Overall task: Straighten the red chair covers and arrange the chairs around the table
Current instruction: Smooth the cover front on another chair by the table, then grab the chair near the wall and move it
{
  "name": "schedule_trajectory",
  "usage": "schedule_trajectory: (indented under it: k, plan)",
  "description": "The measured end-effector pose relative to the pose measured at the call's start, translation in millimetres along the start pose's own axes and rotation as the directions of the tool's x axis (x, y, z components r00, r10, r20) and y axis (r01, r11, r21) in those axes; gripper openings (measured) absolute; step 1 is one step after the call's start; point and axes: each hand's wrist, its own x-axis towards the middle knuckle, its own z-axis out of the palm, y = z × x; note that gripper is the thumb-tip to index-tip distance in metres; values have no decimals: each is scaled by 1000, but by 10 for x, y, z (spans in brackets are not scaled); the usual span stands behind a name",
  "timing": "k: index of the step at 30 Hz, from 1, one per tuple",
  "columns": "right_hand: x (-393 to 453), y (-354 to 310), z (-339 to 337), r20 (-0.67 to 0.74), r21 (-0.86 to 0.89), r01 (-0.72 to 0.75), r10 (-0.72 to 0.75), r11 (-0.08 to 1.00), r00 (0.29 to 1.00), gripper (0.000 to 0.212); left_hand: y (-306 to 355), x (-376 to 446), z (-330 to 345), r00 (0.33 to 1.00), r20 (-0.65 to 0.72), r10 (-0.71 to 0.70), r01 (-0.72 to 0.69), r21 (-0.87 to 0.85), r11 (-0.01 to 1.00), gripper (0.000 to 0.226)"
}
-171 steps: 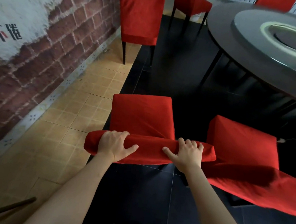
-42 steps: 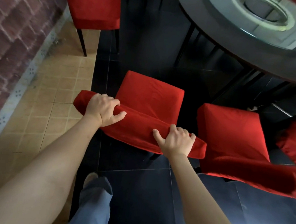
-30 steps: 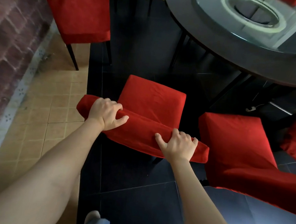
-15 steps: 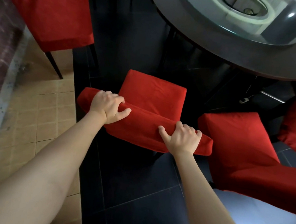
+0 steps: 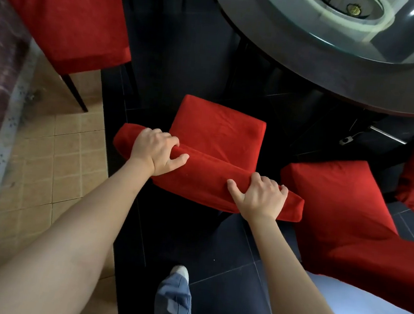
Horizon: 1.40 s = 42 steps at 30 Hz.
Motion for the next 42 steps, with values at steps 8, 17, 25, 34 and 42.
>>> schedule_trajectory:
  k: [8, 17, 25, 34, 42]
  plan:
    - [193, -52, -179, 154, 185, 108, -137, 977, 978, 96, -25, 15, -74, 997, 78, 21, -18, -44, 999, 77]
    - [881, -983, -424, 149, 406, 276, -361, 871, 921, 75, -753, -1, -402, 975, -41, -218, 217, -10, 976, 72]
    - [1331, -2244, -648, 109, 382, 473, -547, 794, 830, 77, -1877, -212, -707, 892, -89, -442, 445, 6, 896, 73]
    - [1822, -4020, -791, 57, 365, 568, -626, 738, 777, 84, -3592, -56, -975, 835, -147, -530, 532, -30, 846, 73]
    - [2441, -5223, -909, 28, 401, 542, -601, 739, 799, 91, -4864, 415, -1170, 835, -114, -538, 530, -97, 843, 76]
